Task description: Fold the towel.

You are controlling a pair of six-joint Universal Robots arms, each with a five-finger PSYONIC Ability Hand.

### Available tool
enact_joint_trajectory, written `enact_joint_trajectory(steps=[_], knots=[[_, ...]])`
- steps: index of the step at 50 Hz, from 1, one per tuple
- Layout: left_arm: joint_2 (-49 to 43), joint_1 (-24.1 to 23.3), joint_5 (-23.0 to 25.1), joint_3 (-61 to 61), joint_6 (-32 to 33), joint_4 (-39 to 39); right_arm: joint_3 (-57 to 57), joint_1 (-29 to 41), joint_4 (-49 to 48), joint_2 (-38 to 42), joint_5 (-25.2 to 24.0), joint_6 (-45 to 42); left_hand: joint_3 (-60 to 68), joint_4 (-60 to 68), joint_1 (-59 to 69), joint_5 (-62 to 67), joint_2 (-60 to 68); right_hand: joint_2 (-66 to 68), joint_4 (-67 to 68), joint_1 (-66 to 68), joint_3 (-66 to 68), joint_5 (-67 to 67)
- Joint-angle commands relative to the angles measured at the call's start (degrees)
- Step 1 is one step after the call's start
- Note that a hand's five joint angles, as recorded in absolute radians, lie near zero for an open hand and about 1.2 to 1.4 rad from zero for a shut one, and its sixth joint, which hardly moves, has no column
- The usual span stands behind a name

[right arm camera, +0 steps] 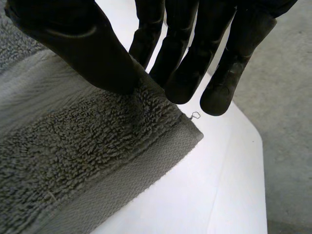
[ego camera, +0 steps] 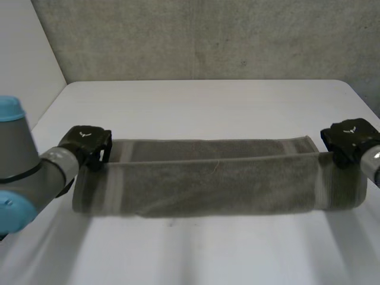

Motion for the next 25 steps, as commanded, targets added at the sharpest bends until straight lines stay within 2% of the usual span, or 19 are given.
enact_joint_trajectory(steps=[1, 4, 6, 11, 17, 24, 25], knots=[[-13.01, -0.83, -0.15, 14.3, -0.34, 0.76, -10.19, 3.3, -3.82, 9.96, 4.17, 1.45, 10.3, 10.24, 11.23, 10.75, 10.23, 3.54, 3.04, 2.91, 3.43, 3.0], [-15.15, -1.18, -0.41, 17.14, -0.25, 0.85, -15.11, 4.97, -4.52, 14.09, 4.44, 1.37, 10.3, 10.24, 11.23, 10.75, 10.23, 3.54, 3.04, 2.91, 3.43, 3.0], [-19.78, -1.97, -0.58, 23.52, -0.25, 0.76, -17.49, 5.58, -4.79, 15.94, 4.61, 1.37, 10.3, 10.24, 11.23, 10.75, 10.23, 3.54, 3.04, 2.91, 3.43, 3.0], [-24.71, -2.68, -2.42, 31.0, -0.25, 0.67, -26.26, 7.77, -4.79, 22.78, 7.33, 0.93, 10.3, 10.24, 11.23, 10.75, 10.23, 3.54, 3.04, 2.91, 3.43, 3.0], [-29.37, -3.47, -3.66, 37.69, -0.34, 0.58, -30.67, 9.01, -4.79, 26.13, 8.65, 0.75, 10.3, 10.24, 11.23, 10.75, 10.23, 3.54, 3.04, 2.91, 3.43, 3.0], [-31.4, -3.64, -3.75, 39.73, -0.6, 0.67, -33.75, 9.8, -4.35, 28.68, 9.45, 0.58, 10.3, 10.24, 11.23, 10.75, 10.23, 3.54, 3.04, 2.91, 3.43, 3.0], [-31.58, -3.64, -3.75, 39.73, -0.95, 0.76, -34.01, 9.89, -4.26, 28.94, 9.79, 0.58, 10.3, 10.24, 11.23, 10.75, 10.23, -9.22, -9.73, -9.86, -9.34, -9.76]])
